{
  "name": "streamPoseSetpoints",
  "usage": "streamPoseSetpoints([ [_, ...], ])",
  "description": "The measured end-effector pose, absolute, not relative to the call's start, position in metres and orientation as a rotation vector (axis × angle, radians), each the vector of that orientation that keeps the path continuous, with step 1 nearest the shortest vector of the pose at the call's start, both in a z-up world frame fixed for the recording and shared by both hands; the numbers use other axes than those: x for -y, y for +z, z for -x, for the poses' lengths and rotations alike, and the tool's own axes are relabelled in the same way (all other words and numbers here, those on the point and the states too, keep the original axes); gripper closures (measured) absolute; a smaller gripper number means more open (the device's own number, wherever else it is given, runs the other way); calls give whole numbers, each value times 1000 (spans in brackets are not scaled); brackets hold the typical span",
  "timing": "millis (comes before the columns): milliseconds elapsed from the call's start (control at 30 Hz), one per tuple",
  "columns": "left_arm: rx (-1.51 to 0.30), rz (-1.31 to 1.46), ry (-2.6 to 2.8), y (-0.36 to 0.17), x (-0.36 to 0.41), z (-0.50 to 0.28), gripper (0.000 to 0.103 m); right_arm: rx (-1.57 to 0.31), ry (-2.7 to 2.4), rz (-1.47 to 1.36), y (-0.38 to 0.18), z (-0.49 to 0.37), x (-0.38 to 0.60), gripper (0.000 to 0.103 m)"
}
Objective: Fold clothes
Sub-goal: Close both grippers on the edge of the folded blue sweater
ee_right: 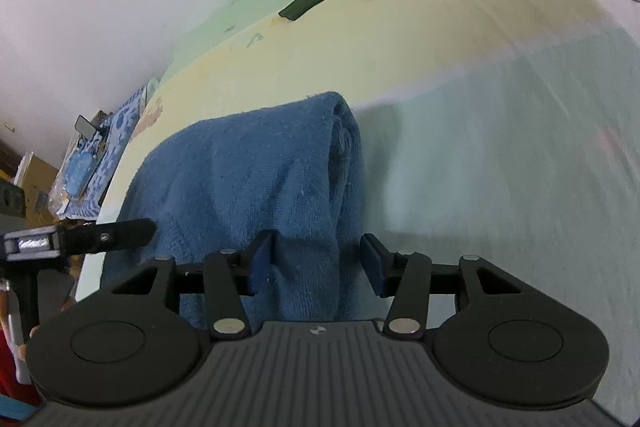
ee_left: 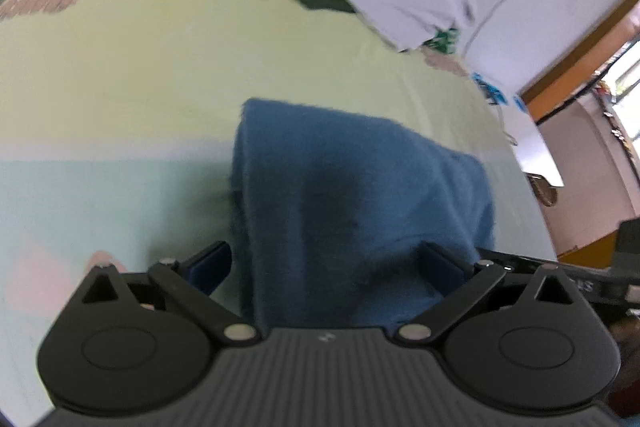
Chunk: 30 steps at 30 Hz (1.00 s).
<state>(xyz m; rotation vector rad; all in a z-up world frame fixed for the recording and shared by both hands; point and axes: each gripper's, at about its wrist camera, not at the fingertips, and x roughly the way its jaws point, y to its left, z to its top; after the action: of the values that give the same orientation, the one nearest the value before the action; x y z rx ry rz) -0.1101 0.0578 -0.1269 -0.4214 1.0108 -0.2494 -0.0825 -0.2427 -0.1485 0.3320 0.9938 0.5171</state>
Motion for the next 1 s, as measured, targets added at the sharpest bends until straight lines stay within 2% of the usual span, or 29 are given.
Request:
streamPoseSetpoints([
  [500, -1000, 428, -293, -133, -64, 113, 1, -997, 562, -276, -148, 76, 242, 50],
  [767, -994, 567, -282, -136, -87, 114, 1, -964, 545, -265, -148, 82, 241, 49],
  [1000, -1044, 473, -253, -130, -71, 105, 1, -965, 535, -259, -148, 83, 239, 48],
])
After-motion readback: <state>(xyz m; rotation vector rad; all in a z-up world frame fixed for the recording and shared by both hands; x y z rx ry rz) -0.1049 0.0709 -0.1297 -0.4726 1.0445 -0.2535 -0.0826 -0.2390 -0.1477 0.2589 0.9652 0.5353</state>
